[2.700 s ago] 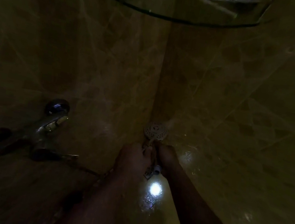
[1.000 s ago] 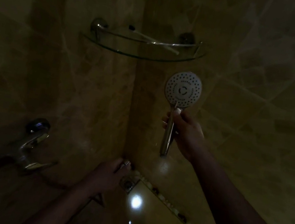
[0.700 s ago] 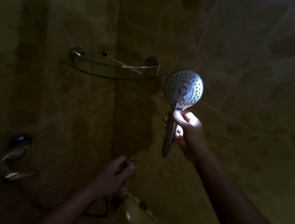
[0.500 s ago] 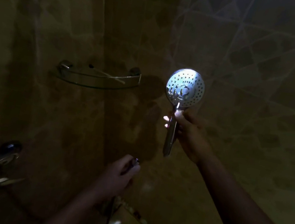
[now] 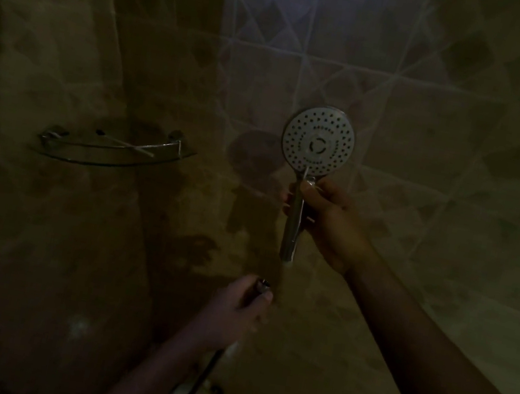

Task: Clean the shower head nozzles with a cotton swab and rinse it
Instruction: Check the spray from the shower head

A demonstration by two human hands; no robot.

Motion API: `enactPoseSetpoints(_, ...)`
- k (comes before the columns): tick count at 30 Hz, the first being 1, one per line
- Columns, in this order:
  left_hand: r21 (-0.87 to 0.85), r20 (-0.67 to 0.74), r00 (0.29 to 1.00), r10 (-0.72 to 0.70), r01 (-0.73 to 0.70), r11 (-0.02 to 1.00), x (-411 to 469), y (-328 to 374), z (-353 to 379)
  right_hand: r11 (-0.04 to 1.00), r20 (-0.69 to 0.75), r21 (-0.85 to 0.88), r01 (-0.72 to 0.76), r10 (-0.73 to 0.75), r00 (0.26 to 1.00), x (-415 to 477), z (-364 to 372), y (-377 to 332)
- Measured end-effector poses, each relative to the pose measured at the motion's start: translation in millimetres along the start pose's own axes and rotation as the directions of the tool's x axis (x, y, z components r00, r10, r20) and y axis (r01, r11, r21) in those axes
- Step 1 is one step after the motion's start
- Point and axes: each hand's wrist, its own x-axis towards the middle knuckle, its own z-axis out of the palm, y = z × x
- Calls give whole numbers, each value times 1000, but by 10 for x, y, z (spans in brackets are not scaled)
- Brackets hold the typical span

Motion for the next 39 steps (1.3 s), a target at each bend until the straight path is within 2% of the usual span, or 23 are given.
enactPoseSetpoints(7, -69, 10, 1000, -11, 12, 998, 151, 238, 402, 1000, -45, 21, -7, 8, 999, -136, -238, -10)
enactPoseSetpoints(16, -168, 50, 999, -5, 13, 986, 211, 421, 536, 998, -59, 59, -12, 16, 998, -240, -340, -5)
enactPoseSetpoints(27, -283, 168, 986, -1, 49, 958, 191, 388, 247, 994, 20, 106, -14, 11, 1000, -304, -316, -75)
enactPoseSetpoints(32, -233, 177, 984, 27, 15, 972, 154, 359, 98, 1000, 79, -14, -9, 10, 997, -299, -220, -97)
enactPoseSetpoints(36, -193, 138, 990, 29, -1, 981, 126, 339, -8, 977, -4, -213, 26, -27, 1000, -292, -123, -131)
enactPoseSetpoints(39, -165, 132, 991, 23, -1, 986, 97, 301, -81, 937, -15, -345, 58, -67, 998, -284, -32, -131)
